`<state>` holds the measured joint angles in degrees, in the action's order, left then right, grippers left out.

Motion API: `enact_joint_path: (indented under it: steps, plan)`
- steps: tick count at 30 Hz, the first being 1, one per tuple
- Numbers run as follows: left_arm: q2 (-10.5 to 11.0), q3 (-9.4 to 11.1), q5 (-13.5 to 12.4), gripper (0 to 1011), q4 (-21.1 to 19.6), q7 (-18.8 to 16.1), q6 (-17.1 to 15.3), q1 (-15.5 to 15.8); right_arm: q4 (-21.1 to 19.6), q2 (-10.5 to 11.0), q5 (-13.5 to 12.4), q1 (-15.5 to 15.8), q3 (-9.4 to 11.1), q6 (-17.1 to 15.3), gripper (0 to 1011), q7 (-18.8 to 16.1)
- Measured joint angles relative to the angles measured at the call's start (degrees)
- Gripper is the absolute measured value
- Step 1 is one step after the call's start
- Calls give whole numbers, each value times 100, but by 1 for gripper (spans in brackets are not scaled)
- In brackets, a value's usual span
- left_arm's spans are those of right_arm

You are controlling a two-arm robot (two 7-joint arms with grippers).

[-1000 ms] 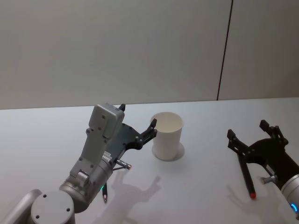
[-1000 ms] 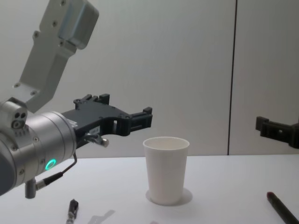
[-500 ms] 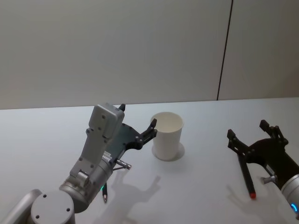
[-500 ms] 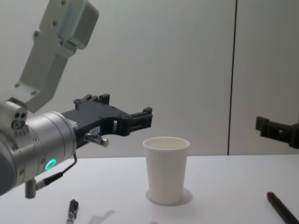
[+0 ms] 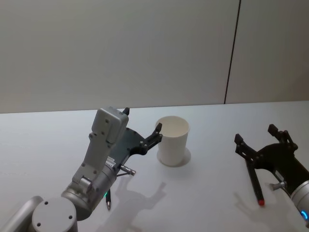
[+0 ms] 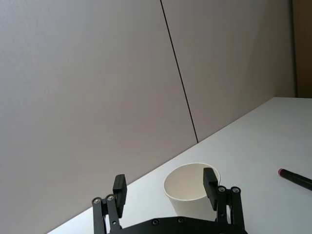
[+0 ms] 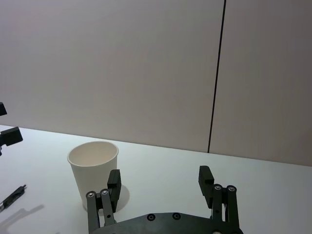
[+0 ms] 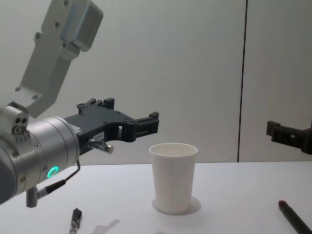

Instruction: Place the pen into the pen holder.

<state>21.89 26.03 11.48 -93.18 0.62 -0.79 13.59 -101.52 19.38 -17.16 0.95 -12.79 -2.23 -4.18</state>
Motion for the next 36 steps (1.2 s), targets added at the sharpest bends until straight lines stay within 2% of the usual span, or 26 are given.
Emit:
enact_joint_path:
  steps: [12,19,20,25,27,28,36]
  plan:
    - [0,0,0,1000,0,0,0,0,-138,-15,-274,14,31,-374,1002,-27]
    - [0,0,0,1000,0,0,0,0,-204,-64,-431,-39,46,-820,1002,71]
    - [0,0,0,1000,0,0,0,0,-221,-88,-469,-69,49,-985,1002,127]
    - [0,0,0,1000,0,0,0,0,-243,-127,-505,-125,56,-1235,1002,224]
    - [0,0,0,1000,0,0,0,0,-253,-156,-523,-182,67,-1455,1002,302]
    - [0,0,0,1000,0,0,0,0,-253,-156,-523,-182,67,-1455,1002,302]
    - [0,0,0,1000,0,0,0,0,-207,-241,-554,-403,100,-2062,1002,462]
